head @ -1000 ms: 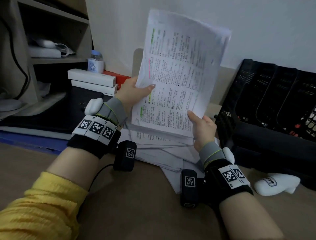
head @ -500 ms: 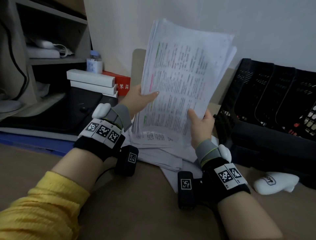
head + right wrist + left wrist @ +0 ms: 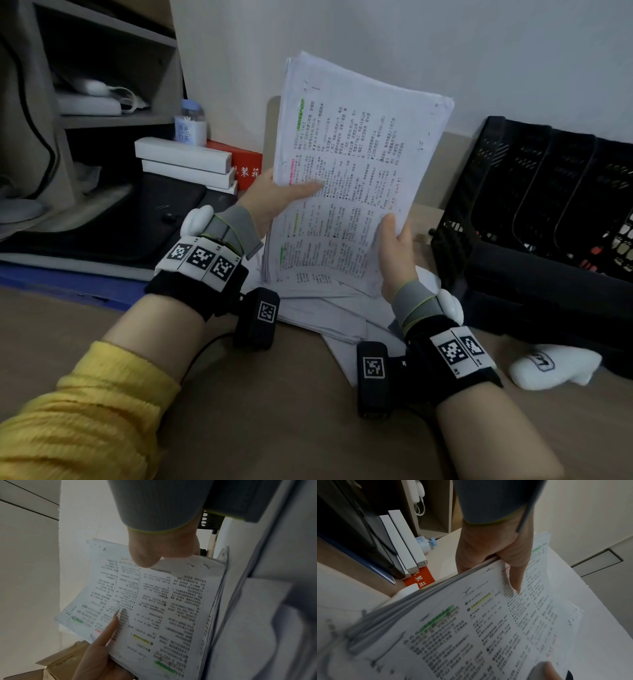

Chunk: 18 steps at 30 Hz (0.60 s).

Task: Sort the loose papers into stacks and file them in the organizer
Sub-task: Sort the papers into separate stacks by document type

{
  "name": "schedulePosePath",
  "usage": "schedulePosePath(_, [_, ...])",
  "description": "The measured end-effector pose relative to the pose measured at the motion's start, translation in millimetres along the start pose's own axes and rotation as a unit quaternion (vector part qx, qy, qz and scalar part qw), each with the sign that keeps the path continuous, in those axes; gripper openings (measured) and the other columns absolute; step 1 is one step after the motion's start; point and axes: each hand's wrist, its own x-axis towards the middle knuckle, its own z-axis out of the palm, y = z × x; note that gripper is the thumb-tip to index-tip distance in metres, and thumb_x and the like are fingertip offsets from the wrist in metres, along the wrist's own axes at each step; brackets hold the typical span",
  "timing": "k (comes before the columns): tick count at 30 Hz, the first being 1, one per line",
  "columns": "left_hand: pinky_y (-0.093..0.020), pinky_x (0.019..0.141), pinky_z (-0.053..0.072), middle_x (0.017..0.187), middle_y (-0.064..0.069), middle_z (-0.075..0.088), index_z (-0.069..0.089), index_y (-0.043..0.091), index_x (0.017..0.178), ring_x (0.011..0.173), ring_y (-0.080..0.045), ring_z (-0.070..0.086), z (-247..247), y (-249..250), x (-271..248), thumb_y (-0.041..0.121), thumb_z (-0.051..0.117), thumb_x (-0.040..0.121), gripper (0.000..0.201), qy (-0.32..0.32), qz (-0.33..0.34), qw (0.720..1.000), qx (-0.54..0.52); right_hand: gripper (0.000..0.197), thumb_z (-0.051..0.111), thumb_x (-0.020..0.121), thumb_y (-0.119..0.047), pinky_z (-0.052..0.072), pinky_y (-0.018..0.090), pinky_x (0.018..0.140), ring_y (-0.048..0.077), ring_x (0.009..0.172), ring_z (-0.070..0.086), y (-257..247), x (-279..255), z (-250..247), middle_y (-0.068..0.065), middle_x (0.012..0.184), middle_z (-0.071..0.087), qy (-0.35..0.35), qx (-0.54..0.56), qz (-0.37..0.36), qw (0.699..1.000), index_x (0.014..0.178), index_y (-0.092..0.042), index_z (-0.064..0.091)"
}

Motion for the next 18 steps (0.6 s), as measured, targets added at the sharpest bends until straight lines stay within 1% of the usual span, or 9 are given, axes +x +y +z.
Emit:
schedulePosePath(2, [-0.055,0.094,0.05,0.111,-0.009,0.073,0.066,0.014,0.119,0.104,-0.031,0.068,-3,-3,2,0.025,0.084,0.07,0.053,-0.019,-0.024,0.999,0.023,0.04,0.032,0.103,-0.04,0.035,0.025,0.091,0.004,0.105,0.045,1,0,-2,-0.017,0.113,0.046,-0.01,-0.003,0.035,0.999,0.141,-0.027,0.033])
schedulePosePath(3, [-0.055,0.097,0.048,0.114,-0.008,0.072,0.065,0.015,0.121,0.107,-0.031,0.067,-4,-6,3,0.031,0.088,0.063,0.064,-0.029,-0.04,0.998,0.036,0.041,0.032,0.103,-0.039,0.036,0.024,0.09,0.005,0.105,0.045,3,1,-3,-0.016,0.114,0.047,-0.011,-0.001,0.042,0.999,0.142,-0.026,0.034])
schedulePosePath(5, [-0.056,0.1,0.046,0.119,-0.008,0.069,0.063,0.014,0.124,0.112,-0.031,0.064,-10,-16,10,0.041,0.094,0.047,0.088,-0.049,-0.073,0.995,0.052,0.038,0.034,0.103,-0.034,0.042,0.025,0.087,0.008,0.105,0.053,3,0,-3,-0.012,0.115,0.054,-0.013,-0.001,0.04,0.999,0.139,-0.024,0.039])
schedulePosePath(7, [-0.057,0.099,0.047,0.12,-0.009,0.068,0.063,0.013,0.125,0.112,-0.031,0.064,-15,-25,15,0.044,0.095,0.042,0.094,-0.068,-0.099,0.991,0.063,0.035,0.039,0.103,-0.027,0.048,0.028,0.082,0.015,0.106,0.059,5,1,-2,-0.004,0.116,0.06,-0.005,-0.019,0.04,0.999,0.136,-0.018,0.045])
schedulePosePath(10, [-0.056,0.097,0.048,0.121,-0.01,0.068,0.061,0.013,0.127,0.112,-0.031,0.064,-13,-25,10,0.042,0.089,0.054,0.083,-0.062,-0.1,0.989,0.085,0.031,0.043,0.101,-0.021,0.053,0.034,0.085,0.019,0.104,0.062,9,3,-3,0.001,0.118,0.064,0.022,-0.04,0.037,0.998,0.129,-0.014,0.052])
schedulePosePath(12, [-0.055,0.097,0.048,0.121,-0.01,0.067,0.06,0.01,0.128,0.112,-0.032,0.063,-11,-22,8,0.041,0.086,0.061,0.078,-0.03,-0.086,0.992,0.089,0.026,0.045,0.099,-0.019,0.054,0.038,0.088,0.018,0.1,0.065,11,5,-5,-0.001,0.111,0.067,0.043,-0.04,0.014,0.998,0.122,-0.015,0.056])
schedulePosePath(15, [-0.053,0.094,0.052,0.116,-0.01,0.07,0.062,0.008,0.123,0.107,-0.032,0.066,-11,-13,7,0.039,0.08,0.072,0.063,0.001,-0.061,0.992,0.109,0.014,0.049,0.098,-0.019,0.054,0.025,0.074,0.007,0.08,0.063,9,5,-5,-0.01,0.089,0.066,0.077,-0.036,-0.016,0.996,0.103,-0.018,0.062])
schedulePosePath(17, [-0.052,0.089,0.054,0.111,-0.01,0.072,0.065,0.009,0.118,0.101,-0.031,0.069,-10,-6,4,0.033,0.075,0.08,0.046,0.012,-0.048,0.99,0.13,0.017,0.052,0.096,-0.023,0.046,0.027,0.064,0.01,0.068,0.052,8,7,-3,-0.005,0.073,0.057,0.108,-0.024,-0.021,0.994,0.081,-0.017,0.057])
schedulePosePath(18, [-0.051,0.087,0.055,0.109,-0.009,0.072,0.065,0.009,0.117,0.099,-0.03,0.069,-9,-2,2,0.03,0.073,0.082,0.041,0.022,-0.045,0.989,0.138,0.021,0.052,0.094,-0.025,0.041,0.029,0.064,0.012,0.066,0.045,8,9,-2,-0.004,0.068,0.05,0.124,-0.022,-0.016,0.992,0.075,-0.017,0.051])
